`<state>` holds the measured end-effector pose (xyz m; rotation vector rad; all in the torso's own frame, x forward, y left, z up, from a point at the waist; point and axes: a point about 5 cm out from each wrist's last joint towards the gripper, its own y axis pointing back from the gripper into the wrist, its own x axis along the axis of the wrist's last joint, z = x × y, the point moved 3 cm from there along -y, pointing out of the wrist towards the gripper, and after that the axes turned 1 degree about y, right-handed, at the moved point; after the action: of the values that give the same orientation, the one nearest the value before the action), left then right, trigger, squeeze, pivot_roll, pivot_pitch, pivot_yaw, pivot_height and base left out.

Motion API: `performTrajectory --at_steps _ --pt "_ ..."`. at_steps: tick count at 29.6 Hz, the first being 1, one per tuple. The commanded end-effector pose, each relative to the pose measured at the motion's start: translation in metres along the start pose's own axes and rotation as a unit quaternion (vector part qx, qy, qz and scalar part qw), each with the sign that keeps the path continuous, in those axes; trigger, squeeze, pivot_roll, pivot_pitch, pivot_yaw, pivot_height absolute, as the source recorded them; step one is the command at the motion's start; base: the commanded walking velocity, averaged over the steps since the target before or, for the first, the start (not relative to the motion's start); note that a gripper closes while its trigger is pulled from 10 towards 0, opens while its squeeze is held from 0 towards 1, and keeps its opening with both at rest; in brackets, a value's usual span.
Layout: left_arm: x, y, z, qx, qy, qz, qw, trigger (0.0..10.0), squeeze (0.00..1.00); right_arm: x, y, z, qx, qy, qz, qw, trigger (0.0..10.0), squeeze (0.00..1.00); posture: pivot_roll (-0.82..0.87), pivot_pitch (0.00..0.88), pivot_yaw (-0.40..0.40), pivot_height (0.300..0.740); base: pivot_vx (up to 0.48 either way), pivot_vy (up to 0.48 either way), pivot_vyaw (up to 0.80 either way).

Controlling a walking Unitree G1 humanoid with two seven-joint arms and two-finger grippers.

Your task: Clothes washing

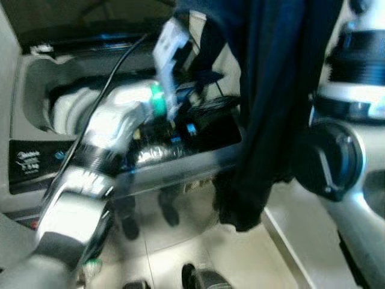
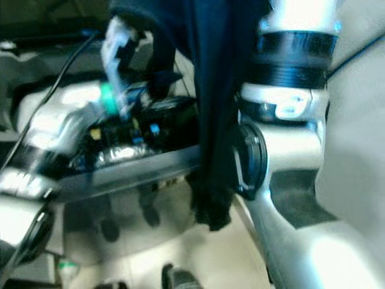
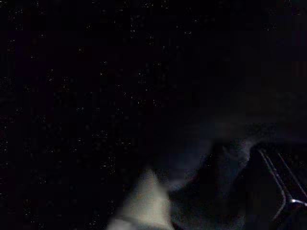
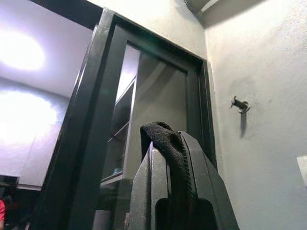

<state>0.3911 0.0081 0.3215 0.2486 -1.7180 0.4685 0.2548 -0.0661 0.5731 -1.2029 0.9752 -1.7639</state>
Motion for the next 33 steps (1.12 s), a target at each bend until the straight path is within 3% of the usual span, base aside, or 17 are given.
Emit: performTrajectory --at_steps 1,2,6,7,10,12,14,15,16,18,20,23,25,28,31,32,33 --pt "-0.001 0.003 -0.021 0.091 -0.001 0.007 0.996 10.0 0.00 0.013 -0.009 -0.016 0.035 -0.001 0.022 0.999 10.0 0.00 0.04 0.082 -0.049 0.740 0.000 0.000 0.00" --pt "0.005 0.001 -0.030 0.135 -0.022 0.012 0.991 10.0 0.00 0.014 -0.008 -0.018 0.040 -0.012 0.024 0.999 10.0 0.00 0.04 0.082 -0.047 0.740 0.000 0.000 0.00" --pt "0.009 0.002 -0.036 0.168 -0.041 0.015 0.985 10.0 0.00 0.014 -0.008 -0.020 0.043 -0.020 0.025 0.999 10.0 0.00 0.03 0.081 -0.044 0.740 0.000 0.000 0.00" --pt "0.019 0.008 -0.050 0.227 -0.069 0.021 0.971 10.0 0.00 0.016 -0.006 -0.023 0.053 -0.027 0.024 0.998 10.0 0.00 0.03 0.080 -0.042 0.740 0.000 0.000 0.00" --pt "0.028 0.015 -0.061 0.271 -0.083 0.028 0.959 10.0 0.00 0.018 -0.004 -0.026 0.061 -0.031 0.024 0.997 10.0 0.00 0.03 0.081 -0.038 0.740 0.000 0.000 0.00" --pt "0.056 0.039 -0.085 0.362 -0.127 0.057 0.922 10.0 0.00 0.019 0.004 -0.021 0.052 -0.002 0.007 0.999 10.0 0.00 0.03 0.084 -0.028 0.740 0.000 0.000 0.00" --pt "0.056 0.039 -0.085 0.362 -0.127 0.057 0.922 10.0 0.00 0.019 0.004 -0.021 0.052 -0.002 0.007 0.999 10.0 0.00 0.03 0.084 -0.028 0.740 0.000 0.000 0.00" --pt "0.069 0.049 -0.091 0.379 -0.146 0.075 0.911 10.0 0.00 0.015 0.011 -0.008 0.022 0.020 -0.009 1.000 10.0 0.00 0.03 0.085 -0.028 0.740 0.000 0.000 0.00" --pt "0.082 0.060 -0.096 0.403 -0.171 0.097 0.894 10.0 0.00 0.008 0.019 0.008 -0.012 0.048 -0.033 0.998 10.0 0.00 0.04 0.087 -0.032 0.740 0.000 0.000 0.00" --pt "0.088 0.070 -0.098 0.409 -0.180 0.116 0.887 10.0 0.00 -0.008 0.029 0.024 -0.049 0.082 -0.073 0.993 10.0 0.00 0.05 0.092 -0.033 0.740 0.000 0.000 0.00" --pt "0.091 0.086 -0.103 0.446 -0.216 0.123 0.860 10.0 0.00 -0.042 0.049 0.047 -0.100 0.137 -0.154 0.973 10.0 0.00 0.06 0.094 -0.034 0.740 0.000 0.000 0.00" --pt "0.082 0.089 -0.104 0.437 -0.203 0.110 0.869 10.0 0.00 -0.060 0.060 0.058 -0.126 0.159 -0.191 0.960 10.0 0.00 0.07 0.102 -0.037 0.740 0.000 0.000 0.00" --pt "0.050 0.092 -0.098 0.402 -0.208 0.073 0.889 10.0 0.00 -0.100 0.087 0.074 -0.182 0.174 -0.257 0.933 10.0 0.00 0.08 0.111 -0.036 0.740 0.000 0.000 0.00" --pt "0.038 0.098 -0.095 0.400 -0.225 0.060 0.887 10.0 0.00 -0.117 0.095 0.076 -0.199 0.156 -0.270 0.929 10.0 0.00 0.08 0.116 -0.039 0.740 0.000 0.000 0.00" --pt "0.024 0.117 -0.093 0.442 -0.254 0.051 0.859 10.0 0.00 -0.155 0.104 0.067 -0.194 0.124 -0.302 0.925 10.0 0.00 0.09 0.116 -0.042 0.740 0.000 0.000 0.00" --pt "0.018 0.128 -0.096 0.471 -0.253 0.039 0.844 10.0 0.00 -0.177 0.111 0.060 -0.179 0.124 -0.340 0.915 10.0 0.00 0.10 0.115 -0.043 0.740 0.000 0.000 0.00" --pt "0.005 0.137 -0.097 0.480 -0.231 0.014 0.846 10.0 0.00 -0.205 0.127 0.051 -0.156 0.148 -0.405 0.889 10.0 0.00 0.11 0.115 -0.049 0.740 0.000 0.000 0.00"
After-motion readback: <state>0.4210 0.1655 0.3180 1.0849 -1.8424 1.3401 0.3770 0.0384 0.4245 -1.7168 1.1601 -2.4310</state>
